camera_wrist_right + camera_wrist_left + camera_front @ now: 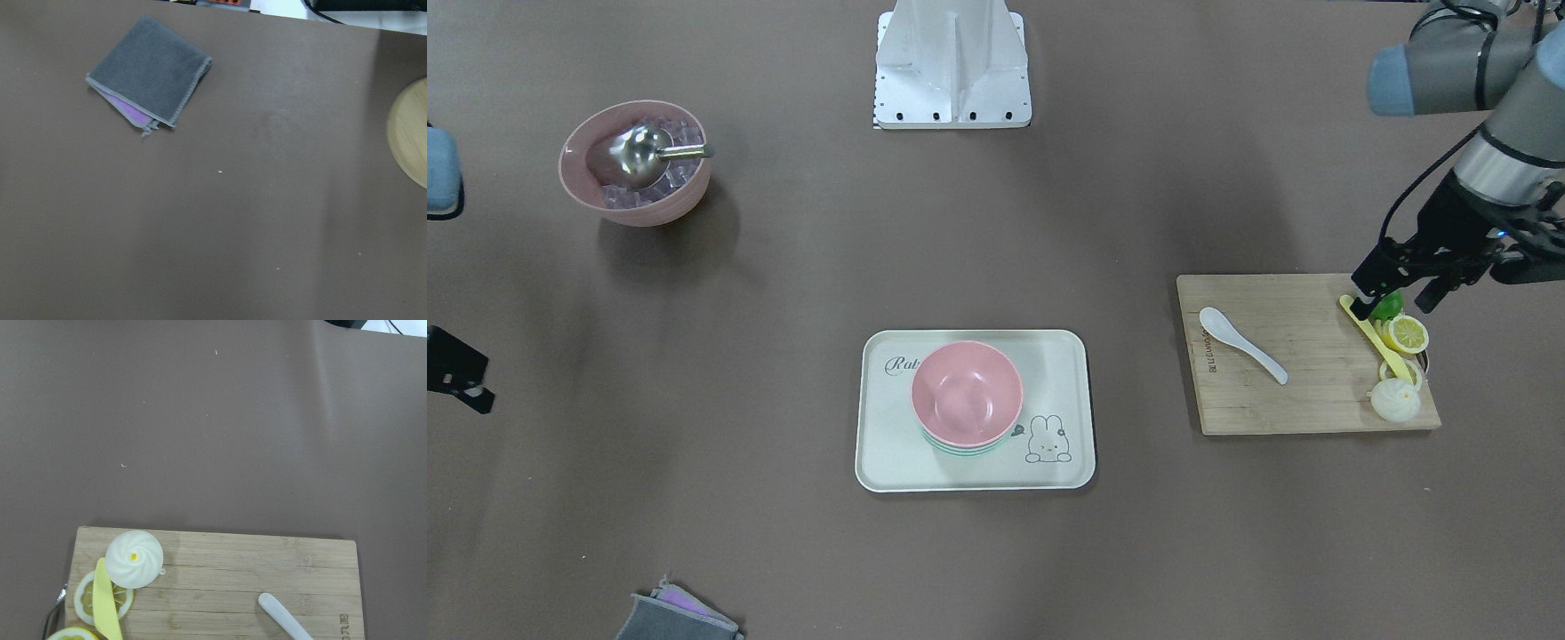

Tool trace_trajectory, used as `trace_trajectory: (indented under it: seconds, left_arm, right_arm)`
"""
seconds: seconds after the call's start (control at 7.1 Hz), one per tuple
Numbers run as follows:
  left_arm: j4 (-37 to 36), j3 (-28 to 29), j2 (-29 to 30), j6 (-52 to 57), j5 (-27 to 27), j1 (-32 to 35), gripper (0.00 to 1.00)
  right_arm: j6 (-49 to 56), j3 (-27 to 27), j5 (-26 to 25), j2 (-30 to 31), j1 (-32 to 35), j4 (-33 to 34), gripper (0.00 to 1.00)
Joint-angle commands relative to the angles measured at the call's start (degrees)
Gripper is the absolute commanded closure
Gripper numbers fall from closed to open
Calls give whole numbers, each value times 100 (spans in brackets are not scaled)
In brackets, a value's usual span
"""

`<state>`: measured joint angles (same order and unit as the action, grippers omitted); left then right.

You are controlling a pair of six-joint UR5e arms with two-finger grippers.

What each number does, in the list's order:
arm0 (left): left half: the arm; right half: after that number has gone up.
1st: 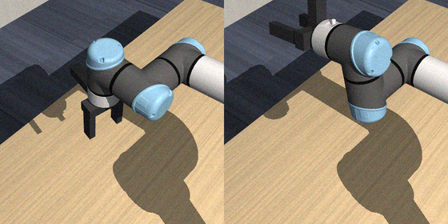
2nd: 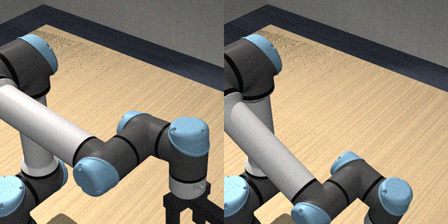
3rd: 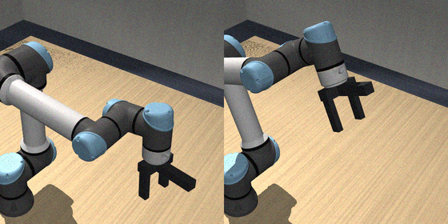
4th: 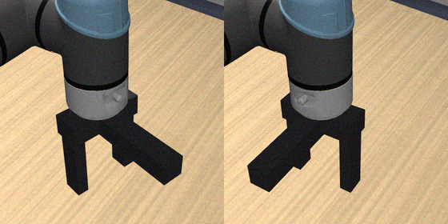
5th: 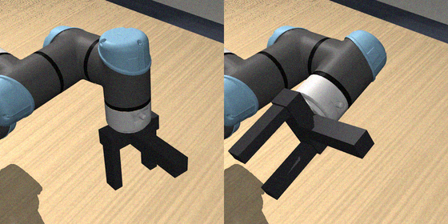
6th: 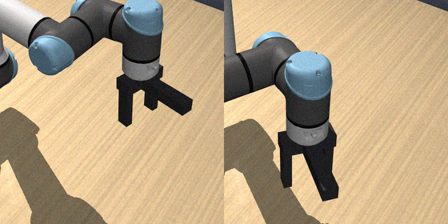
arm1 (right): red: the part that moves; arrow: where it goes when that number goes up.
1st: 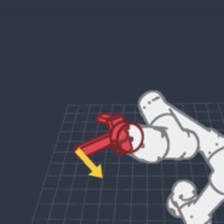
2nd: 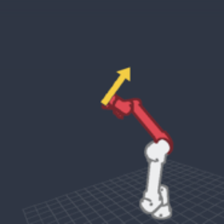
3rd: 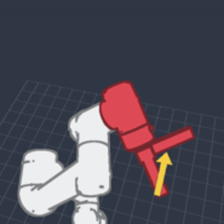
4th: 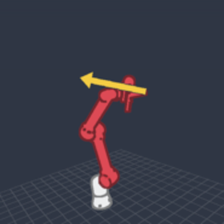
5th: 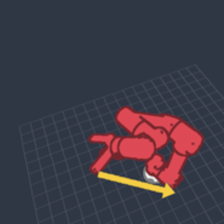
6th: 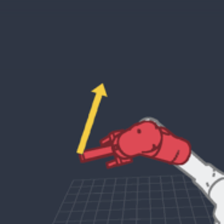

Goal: Stack pink bowl on green and place spoon
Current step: 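Open the right gripper and withdraw it while the left arm moves toward the cutting board, then lower the left gripper onto the white spoon on the cutting board and grasp it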

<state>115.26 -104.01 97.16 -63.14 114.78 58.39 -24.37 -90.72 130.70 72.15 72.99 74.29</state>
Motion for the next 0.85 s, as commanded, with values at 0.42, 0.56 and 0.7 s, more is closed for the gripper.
trace_trajectory:
  seconds: [0.42, 0.56, 0.7]
  left_arm:
    - [-169, 1065, 872, -2445, -1957, -1426, 3]
    - [-240, 1180, 979, -2562, -2116, -1497, 3]
    - [-241, 1198, 971, -2737, -2152, -1515, 12]
  right_arm:
    - [2761, 169, -18, 1379, 1164, -20, 0]
    - [2762, 169, 8, 1441, 1182, -46, 0]
    - [2753, 169, 0, 1485, 1182, -55, 0]
